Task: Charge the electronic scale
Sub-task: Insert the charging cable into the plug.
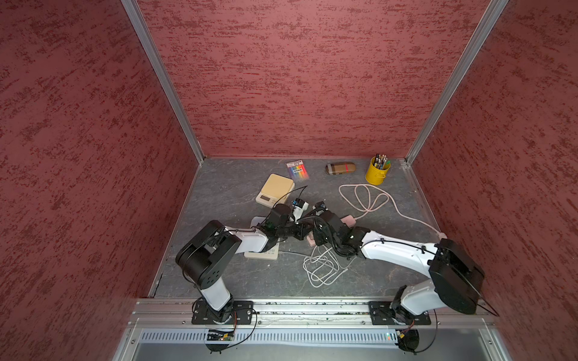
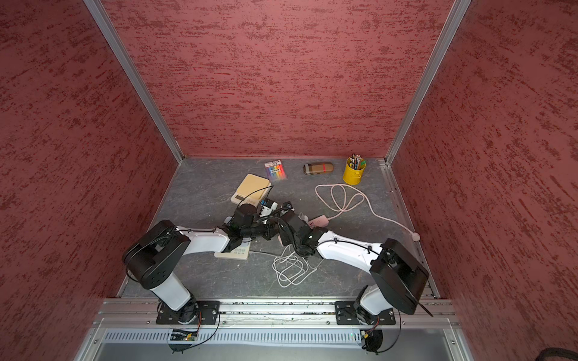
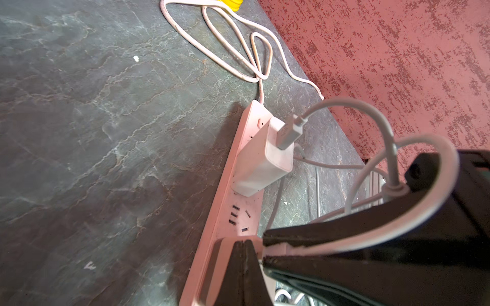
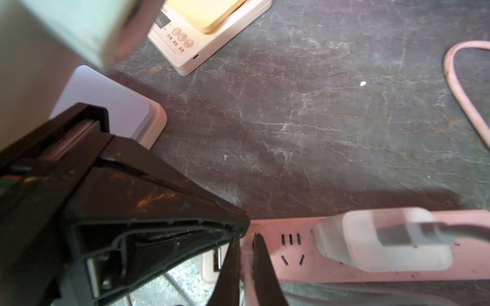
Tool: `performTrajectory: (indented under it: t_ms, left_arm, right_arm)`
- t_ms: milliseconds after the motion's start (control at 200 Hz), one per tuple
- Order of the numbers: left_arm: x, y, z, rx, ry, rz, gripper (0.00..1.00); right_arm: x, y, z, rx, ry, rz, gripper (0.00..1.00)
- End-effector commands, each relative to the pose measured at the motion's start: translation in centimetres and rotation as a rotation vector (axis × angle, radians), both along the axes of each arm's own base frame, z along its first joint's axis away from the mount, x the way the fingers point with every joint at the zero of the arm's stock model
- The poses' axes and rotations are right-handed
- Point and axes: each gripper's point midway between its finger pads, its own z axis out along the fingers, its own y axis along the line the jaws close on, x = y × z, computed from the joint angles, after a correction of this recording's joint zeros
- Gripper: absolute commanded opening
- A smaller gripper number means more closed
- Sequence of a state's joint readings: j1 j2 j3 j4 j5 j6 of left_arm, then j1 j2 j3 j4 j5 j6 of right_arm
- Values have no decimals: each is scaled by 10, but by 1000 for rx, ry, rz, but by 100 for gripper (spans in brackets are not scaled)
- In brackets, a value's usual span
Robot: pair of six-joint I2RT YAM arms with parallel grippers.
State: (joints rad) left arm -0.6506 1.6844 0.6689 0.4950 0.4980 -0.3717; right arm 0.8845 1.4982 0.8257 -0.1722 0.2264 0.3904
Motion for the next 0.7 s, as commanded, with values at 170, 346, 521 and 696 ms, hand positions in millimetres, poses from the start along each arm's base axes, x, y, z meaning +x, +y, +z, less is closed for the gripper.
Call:
performTrajectory:
  t_ms: [170, 346, 521, 696]
  left_arm:
    - [-39, 3, -38, 41, 202, -86, 0]
    - [-37, 3, -34, 19, 210, -93, 0]
    - [-36, 2, -33, 8, 225, -93, 0]
    - [-33, 5, -31, -4, 230, -85, 0]
  right_arm:
    - [-64, -52, -92, -245, 294, -6, 0]
    - [-80, -52, -106, -262, 352, 3, 0]
    - [-97, -51, -118, -274, 385, 12, 0]
    - [-110, -59, -131, -281, 419, 6, 0]
